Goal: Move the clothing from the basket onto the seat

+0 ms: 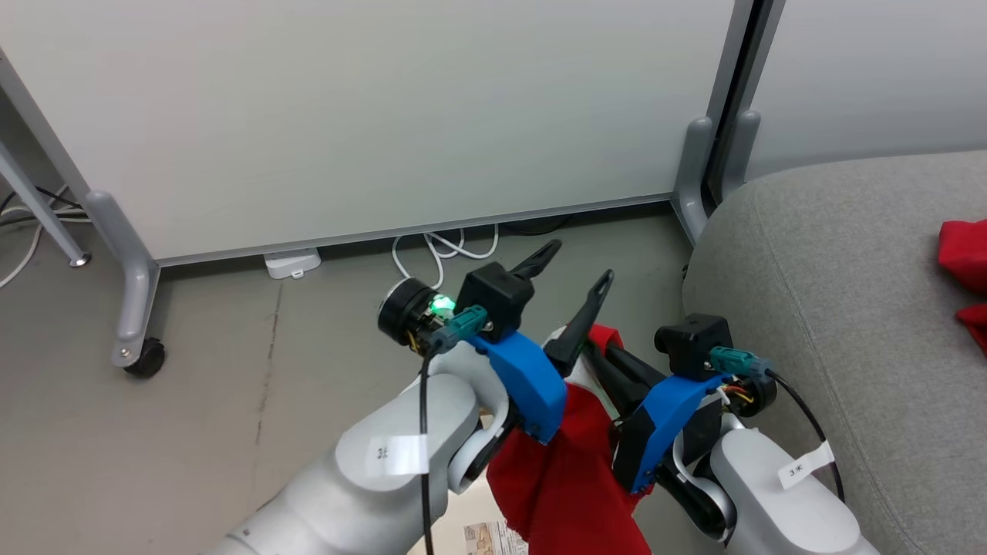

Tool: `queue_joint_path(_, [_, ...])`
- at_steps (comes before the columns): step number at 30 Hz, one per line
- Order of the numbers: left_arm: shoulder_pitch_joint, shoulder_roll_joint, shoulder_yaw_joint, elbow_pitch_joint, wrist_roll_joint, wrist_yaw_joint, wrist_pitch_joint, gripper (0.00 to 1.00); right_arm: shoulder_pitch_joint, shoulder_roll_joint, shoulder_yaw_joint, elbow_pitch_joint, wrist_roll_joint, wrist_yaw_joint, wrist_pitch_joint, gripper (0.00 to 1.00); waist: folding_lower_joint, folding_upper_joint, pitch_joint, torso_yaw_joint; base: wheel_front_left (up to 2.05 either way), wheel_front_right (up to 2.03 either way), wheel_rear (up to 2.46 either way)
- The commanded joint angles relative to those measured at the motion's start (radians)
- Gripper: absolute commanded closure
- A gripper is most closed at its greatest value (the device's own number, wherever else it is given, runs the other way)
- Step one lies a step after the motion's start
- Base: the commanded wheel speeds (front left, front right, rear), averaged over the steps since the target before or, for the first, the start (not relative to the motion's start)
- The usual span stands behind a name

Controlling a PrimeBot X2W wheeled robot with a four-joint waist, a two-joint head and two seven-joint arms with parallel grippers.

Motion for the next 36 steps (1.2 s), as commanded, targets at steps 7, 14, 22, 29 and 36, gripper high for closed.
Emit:
queue_joint_path(7, [0.169, 0.089, 0.171, -0.139, 0.123, 0.025, -0.004, 0.0, -0.007, -0.01, -0.02, -0.023, -0.011, 0.0, -0.008, 1.0, -0.0001, 0.0, 0.02, 0.001, 0.0, 0.0, 0.0])
queue_joint_path(14, [0.375, 0.131, 0.375, -0.273, 0.265, 0.001, -0.004, 0.0, 0.007, -0.016, -0.047, -0.049, -0.022, 0.0, -0.001, 1.0, -0.0001, 0.0, 0.028, 0.006, 0.0, 0.0, 0.0])
queue_joint_path(22, [0.543, 0.126, 0.546, -0.324, 0.387, -0.053, -0.004, 0.0, 0.022, -0.012, -0.068, -0.077, -0.033, 0.0, 0.01, 1.0, -0.0001, 0.0, 0.028, 0.008, 0.0, 0.0, 0.0])
queue_joint_path(29, [0.612, 0.094, 0.647, -0.329, 0.457, -0.085, -0.004, 0.0, 0.036, -0.01, -0.088, -0.092, -0.043, 0.0, 0.018, 1.0, -0.0001, 0.0, 0.029, 0.014, 0.0, 0.0, 0.0])
queue_joint_path(36, [0.629, 0.068, 0.7, -0.321, 0.509, -0.111, -0.004, 0.0, 0.041, -0.004, -0.096, -0.103, -0.053, 0.0, 0.027, 1.0, -0.0001, 0.0, 0.033, 0.013, 0.0, 0.0, 0.0])
